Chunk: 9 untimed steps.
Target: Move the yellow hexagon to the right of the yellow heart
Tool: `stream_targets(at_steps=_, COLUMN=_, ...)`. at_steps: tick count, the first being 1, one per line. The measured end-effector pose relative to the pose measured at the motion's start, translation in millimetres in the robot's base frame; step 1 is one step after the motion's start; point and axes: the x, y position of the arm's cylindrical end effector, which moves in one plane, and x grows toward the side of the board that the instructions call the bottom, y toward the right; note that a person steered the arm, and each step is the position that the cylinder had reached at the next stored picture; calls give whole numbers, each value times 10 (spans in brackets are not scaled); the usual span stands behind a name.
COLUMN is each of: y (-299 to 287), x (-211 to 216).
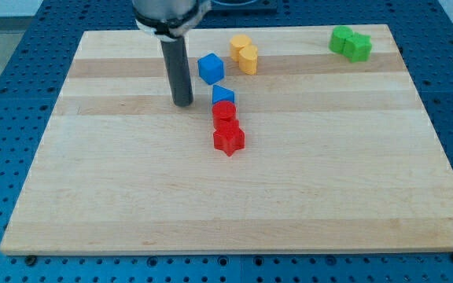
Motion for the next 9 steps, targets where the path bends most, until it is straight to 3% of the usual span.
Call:
stream_targets(at_steps=1, y=27, x=-750)
stream_targets(at_steps=2, y=629, x=-726)
stream_targets(at_steps=4, y=636, x=-738)
stream_targets(at_steps=5, y=635, x=-1085)
stream_targets(at_steps=7, y=635, x=-1140)
stream_targets(at_steps=9, y=1249, x=-1191)
